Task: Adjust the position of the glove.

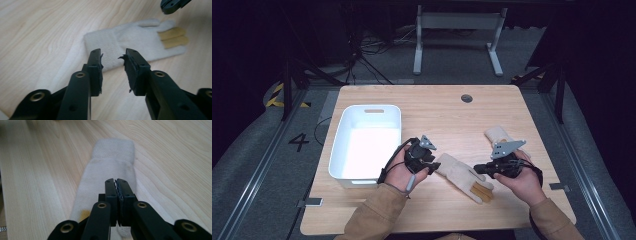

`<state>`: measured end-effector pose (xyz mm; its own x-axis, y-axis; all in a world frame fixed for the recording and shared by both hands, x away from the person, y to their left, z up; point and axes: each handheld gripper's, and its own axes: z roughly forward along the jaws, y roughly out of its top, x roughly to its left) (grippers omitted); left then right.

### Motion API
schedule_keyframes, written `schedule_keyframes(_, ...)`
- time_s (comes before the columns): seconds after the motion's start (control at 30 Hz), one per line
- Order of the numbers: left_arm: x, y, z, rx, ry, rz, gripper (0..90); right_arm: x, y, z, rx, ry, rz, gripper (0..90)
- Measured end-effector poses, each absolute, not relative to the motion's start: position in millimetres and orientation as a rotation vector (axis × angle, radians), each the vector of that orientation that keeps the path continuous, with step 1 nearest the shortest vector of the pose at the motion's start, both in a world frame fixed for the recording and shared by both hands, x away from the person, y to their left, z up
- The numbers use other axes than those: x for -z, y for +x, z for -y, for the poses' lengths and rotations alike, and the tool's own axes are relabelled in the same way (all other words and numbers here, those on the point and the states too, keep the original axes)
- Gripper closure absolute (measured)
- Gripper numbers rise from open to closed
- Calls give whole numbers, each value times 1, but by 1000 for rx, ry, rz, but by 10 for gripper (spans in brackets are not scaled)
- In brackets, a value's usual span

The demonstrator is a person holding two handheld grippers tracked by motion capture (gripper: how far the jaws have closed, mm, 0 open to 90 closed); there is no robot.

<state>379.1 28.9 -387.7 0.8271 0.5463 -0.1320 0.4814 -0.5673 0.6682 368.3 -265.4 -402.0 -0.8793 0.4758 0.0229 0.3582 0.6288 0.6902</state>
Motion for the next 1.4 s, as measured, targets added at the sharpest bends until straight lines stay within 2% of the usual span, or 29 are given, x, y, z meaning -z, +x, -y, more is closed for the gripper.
schedule_keyframes(0.07, 387, 379, -29, -122, 2286, -748, 710, 403, 367, 265, -1088, 702, -2692, 894)
schedule_keyframes(0.2, 387, 378, -23, -150, 2311, -740, 873, 406, 364, 263, -1107, 699, -2714, 897)
schedule_keyframes(0.27, 388, 380, -18, -133, 2311, -738, 900, 409, 360, 260, -1130, 657, -2729, 897)
schedule_keyframes(0.63, 390, 386, -5, -80, 2314, -672, 899, 422, 341, 251, -1075, 638, -2799, 898)
schedule_keyframes(0.83, 388, 386, -3, -65, 2304, -670, 866, 432, 336, 244, -1046, 600, -2860, 899)
schedule_keyframes(1.07, 387, 385, -7, -50, 2290, -676, 822, 443, 335, 233, -991, 553, -2928, 899)
schedule_keyframes(1.4, 386, 387, -11, -35, 2286, -689, 807, 447, 339, 237, -972, 620, -2917, 900)
